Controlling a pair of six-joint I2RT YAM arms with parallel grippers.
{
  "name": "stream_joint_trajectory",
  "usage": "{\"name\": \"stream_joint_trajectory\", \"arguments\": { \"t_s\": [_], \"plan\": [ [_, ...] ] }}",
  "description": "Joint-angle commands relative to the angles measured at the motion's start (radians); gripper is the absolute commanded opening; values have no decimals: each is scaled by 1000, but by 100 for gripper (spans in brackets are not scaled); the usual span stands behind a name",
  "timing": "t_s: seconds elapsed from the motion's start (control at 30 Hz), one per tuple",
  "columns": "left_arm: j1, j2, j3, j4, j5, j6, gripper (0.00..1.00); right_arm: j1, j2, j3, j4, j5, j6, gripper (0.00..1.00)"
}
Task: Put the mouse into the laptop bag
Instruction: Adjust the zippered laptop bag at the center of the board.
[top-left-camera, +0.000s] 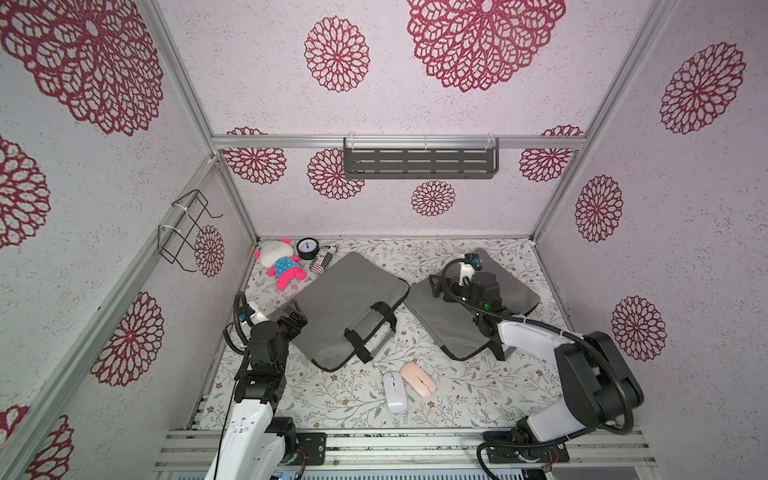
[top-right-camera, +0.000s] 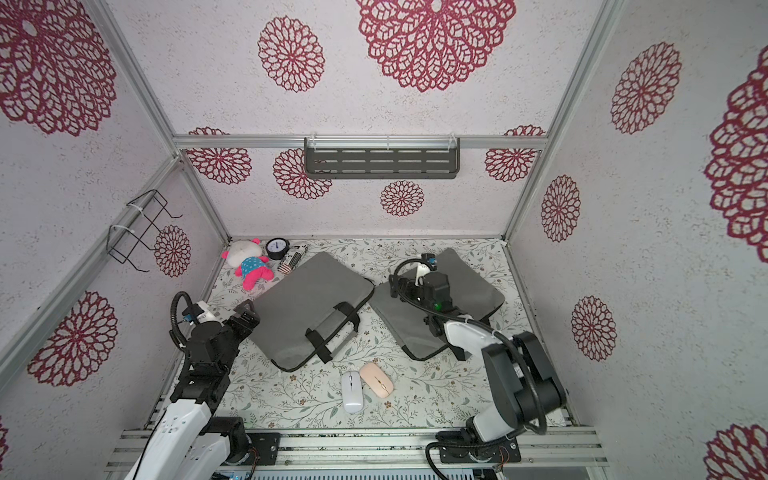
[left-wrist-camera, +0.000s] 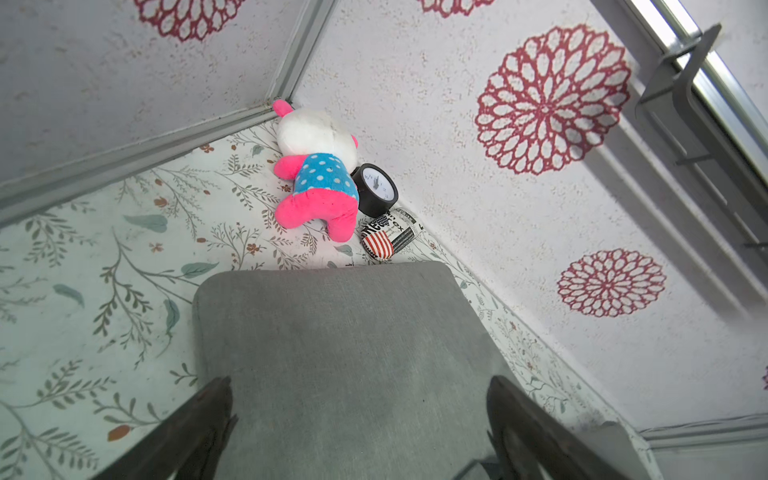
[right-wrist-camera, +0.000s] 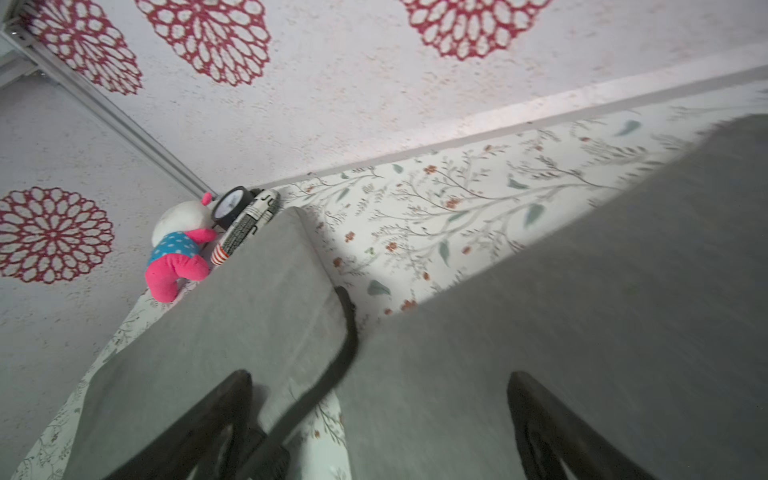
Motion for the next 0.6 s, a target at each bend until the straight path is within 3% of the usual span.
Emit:
{"name": "stream_joint_trajectory", "arguments": {
  "t_s": [0.0,0.1,0.37,0.57],
  "plan": [
    [15,-3,3,-151,42,-195,98,46,135,173,-103,-9,-46,96],
    [18,5,2,-263,-4,-322,98,85,286,363,-219,10,-76,96],
    [23,111,-26,-269,42,-441,98,104,549,685,-420,56,-101,93],
    [25,245,-24,-211,52,-449,98,137,599,728,-441,25,-103,74]
  ]
}}
